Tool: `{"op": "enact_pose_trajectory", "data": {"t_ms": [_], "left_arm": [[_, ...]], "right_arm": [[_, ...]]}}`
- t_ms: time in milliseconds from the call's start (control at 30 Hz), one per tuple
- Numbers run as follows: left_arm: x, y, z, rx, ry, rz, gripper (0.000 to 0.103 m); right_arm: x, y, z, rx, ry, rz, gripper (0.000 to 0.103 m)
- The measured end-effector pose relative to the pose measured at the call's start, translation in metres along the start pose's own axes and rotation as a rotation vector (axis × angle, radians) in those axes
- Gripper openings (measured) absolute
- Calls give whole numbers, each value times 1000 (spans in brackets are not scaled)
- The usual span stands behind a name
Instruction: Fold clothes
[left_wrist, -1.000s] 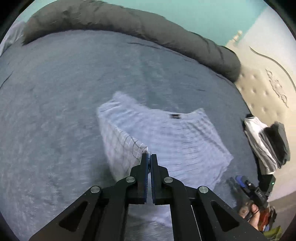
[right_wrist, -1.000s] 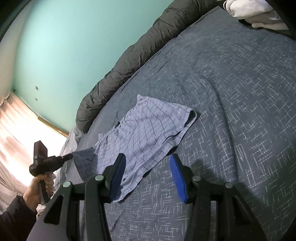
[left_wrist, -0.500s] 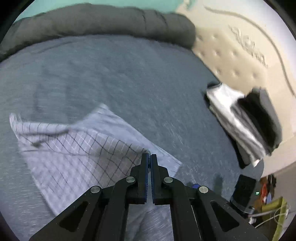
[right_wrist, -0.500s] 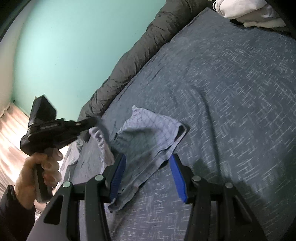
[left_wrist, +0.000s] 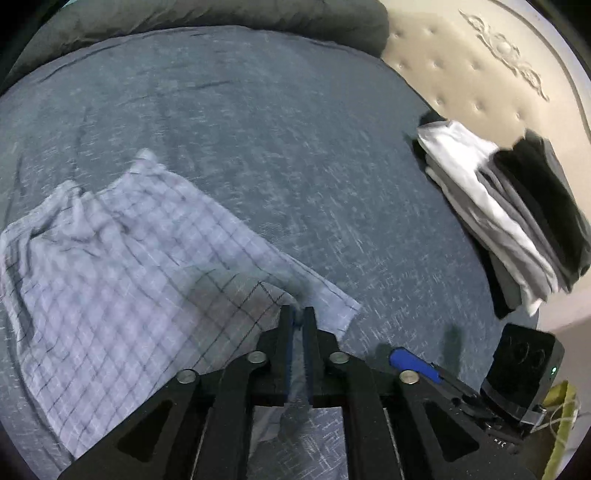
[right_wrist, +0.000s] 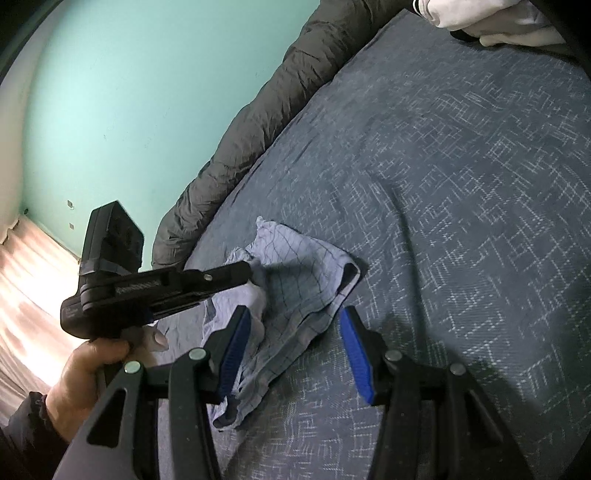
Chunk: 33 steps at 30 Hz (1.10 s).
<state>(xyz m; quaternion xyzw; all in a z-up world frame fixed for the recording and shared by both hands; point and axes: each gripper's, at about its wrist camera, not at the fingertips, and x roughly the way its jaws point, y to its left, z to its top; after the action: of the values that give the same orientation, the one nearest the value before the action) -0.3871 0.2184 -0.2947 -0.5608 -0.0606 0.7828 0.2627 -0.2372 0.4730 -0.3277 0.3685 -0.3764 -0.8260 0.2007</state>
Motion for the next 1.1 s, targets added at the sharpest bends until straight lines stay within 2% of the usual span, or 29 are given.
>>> {"op": "enact_pose_trajectory", "data": {"t_ms": [33,67,133,167,233,467,567,700,933,1100], "left_arm": [[-5,5,1,-18,-15,-4,27],[-12,11,1,-31,-28,-6,33],[-28,22,3,-26,-53,25,34],[-36,28,4,-22,-67,44,34],[-50,47,8,-26,-92,99,34],[-64,109,29,-85,-125,238,34],[-64,129,38,-116,-142,248,34],[-52,135,54,-107,-137,262,34],[-24,135,77,-54,-110,304,34],[-13,141,82,-71,-99,300,34]], "right_arm": [[1,0,0,-1,1,1,51],[3,1,1,-6,3,-4,51],[7,3,3,-22,6,-6,53],[9,5,5,-30,10,-7,59],[15,8,9,-44,18,-7,63],[46,23,21,-108,70,-48,63],[63,30,22,-142,109,-73,63],[83,36,16,-194,157,-129,63],[93,43,14,-270,158,-193,62],[102,42,12,-290,166,-218,49]]}}
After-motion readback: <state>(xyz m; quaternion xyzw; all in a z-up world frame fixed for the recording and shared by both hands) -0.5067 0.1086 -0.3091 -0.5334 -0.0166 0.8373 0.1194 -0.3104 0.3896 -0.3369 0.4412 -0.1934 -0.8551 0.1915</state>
